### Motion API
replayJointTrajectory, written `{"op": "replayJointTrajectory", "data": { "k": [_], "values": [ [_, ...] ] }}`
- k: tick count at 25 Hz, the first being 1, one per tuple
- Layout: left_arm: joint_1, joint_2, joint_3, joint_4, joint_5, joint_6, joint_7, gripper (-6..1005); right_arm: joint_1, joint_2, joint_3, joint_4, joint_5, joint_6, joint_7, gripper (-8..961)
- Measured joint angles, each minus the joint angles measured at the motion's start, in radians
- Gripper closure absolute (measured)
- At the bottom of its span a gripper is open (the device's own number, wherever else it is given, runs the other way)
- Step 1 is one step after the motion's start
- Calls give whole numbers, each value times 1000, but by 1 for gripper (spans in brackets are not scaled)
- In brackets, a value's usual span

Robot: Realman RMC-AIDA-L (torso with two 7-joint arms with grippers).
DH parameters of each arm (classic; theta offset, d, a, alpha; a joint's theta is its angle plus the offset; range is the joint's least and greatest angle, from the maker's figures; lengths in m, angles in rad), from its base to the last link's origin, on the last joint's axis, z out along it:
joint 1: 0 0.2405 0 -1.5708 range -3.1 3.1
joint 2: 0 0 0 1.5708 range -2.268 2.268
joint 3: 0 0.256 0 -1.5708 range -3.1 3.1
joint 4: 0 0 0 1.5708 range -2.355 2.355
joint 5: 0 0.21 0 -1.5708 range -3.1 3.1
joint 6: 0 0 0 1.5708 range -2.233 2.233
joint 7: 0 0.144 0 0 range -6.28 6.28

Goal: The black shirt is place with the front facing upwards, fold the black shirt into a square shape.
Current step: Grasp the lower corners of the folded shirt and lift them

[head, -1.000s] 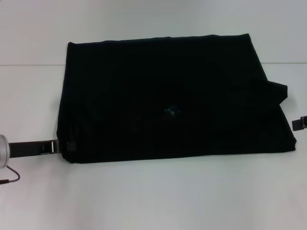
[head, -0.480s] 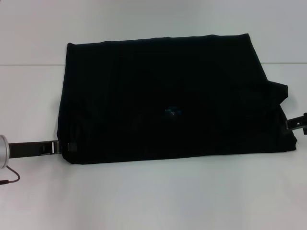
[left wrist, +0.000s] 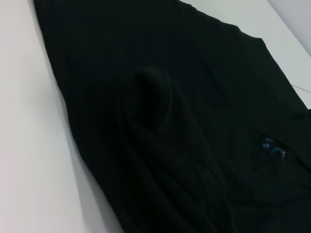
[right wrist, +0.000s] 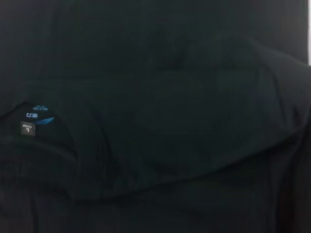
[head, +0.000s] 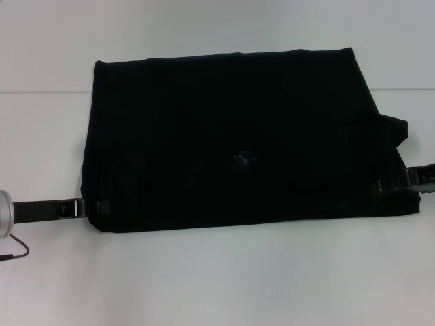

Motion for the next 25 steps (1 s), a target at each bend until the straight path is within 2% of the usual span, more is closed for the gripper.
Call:
{"op": "replayJointTrajectory", "data": {
  "k": [13, 19, 24, 25],
  "values": [
    [-1, 0, 1, 0, 0, 2, 0, 994, 2, 2, -27, -2, -2, 14, 4, 162],
    [1, 0, -3, 4, -6, 12, 9, 994, 2, 2, -34, -1, -3, 12, 7, 398],
    [4, 0, -5, 9, -8, 21, 13, 993, 0, 2, -34, 0, -9, 12, 8, 642],
    [4, 0, -5, 9, -8, 23, 13, 993, -1, 2, -35, 0, -11, 12, 8, 663]
  ]
}}
